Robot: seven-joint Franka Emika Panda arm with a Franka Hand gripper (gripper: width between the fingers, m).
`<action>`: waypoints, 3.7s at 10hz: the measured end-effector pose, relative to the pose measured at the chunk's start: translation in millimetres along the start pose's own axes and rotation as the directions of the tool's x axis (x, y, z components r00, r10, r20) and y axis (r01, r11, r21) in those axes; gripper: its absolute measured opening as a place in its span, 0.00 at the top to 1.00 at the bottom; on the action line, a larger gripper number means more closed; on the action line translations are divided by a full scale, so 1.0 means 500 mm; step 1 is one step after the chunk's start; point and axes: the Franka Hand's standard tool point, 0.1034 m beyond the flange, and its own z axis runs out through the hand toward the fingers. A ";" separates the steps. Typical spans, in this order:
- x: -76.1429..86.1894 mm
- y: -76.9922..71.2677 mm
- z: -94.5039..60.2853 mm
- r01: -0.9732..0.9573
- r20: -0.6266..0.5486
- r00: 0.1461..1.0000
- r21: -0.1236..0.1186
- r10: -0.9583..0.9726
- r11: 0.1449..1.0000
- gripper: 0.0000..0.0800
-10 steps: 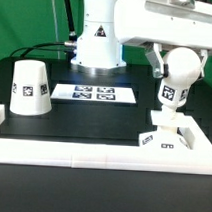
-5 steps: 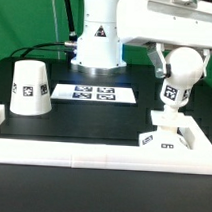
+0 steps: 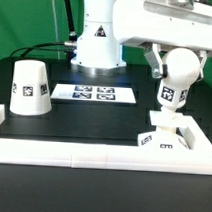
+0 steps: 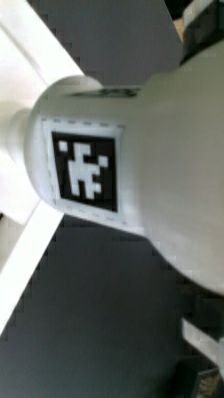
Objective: Assemble lamp
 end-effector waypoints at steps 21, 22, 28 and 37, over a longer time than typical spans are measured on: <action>-0.031 0.004 -0.007 -0.029 -0.017 0.999 -0.019 0.029 0.999 0.13; -0.028 0.008 -0.011 -0.029 -0.017 0.999 -0.020 0.028 0.999 0.13; -0.025 0.006 0.004 -0.077 0.110 0.991 0.040 0.072 0.996 0.13; -0.026 -0.014 0.012 -0.119 0.391 0.919 0.143 0.054 0.983 0.13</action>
Offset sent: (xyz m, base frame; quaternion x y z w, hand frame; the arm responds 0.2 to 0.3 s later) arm -0.0118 0.0087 -0.0025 0.0147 0.0119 0.0511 0.9985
